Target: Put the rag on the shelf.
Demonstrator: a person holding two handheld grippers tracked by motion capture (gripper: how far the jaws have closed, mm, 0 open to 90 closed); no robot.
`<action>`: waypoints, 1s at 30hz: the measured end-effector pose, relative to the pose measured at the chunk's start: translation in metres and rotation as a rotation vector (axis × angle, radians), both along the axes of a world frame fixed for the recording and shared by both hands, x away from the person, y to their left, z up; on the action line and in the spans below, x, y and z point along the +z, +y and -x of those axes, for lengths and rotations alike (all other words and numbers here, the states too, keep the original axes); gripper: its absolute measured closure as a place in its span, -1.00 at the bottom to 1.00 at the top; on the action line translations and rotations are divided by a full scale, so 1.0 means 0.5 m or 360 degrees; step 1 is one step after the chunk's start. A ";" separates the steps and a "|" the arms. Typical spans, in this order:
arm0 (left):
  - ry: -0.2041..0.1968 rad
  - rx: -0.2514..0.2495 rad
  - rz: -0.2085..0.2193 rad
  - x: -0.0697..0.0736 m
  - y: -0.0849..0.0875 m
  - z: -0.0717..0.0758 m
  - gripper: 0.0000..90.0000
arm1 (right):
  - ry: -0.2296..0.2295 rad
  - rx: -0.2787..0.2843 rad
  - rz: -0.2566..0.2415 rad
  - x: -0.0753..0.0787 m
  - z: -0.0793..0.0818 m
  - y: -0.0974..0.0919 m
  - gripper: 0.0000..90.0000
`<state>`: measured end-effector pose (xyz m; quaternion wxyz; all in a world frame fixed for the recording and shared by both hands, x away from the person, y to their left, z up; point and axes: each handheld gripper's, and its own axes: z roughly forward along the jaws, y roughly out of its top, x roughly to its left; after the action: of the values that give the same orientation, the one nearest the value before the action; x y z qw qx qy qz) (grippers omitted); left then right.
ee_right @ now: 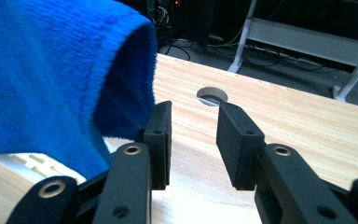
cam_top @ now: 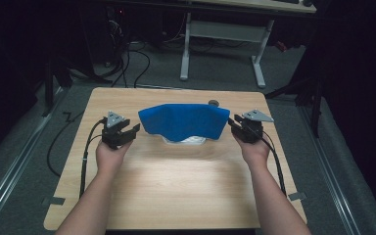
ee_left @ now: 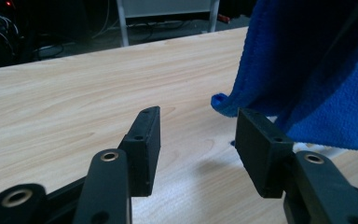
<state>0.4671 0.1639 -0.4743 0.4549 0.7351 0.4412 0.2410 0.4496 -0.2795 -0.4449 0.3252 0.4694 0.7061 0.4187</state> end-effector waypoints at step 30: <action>0.0085 -0.0195 -0.0052 -0.057 -0.027 0.220 0.01 | -0.0061 0.0041 0.0057 -0.059 0.233 0.001 0.32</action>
<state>0.3573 0.1504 -0.5026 0.4447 0.7742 0.4035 0.2001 0.3329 -0.2789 -0.4745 0.3417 0.4461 0.7132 0.4191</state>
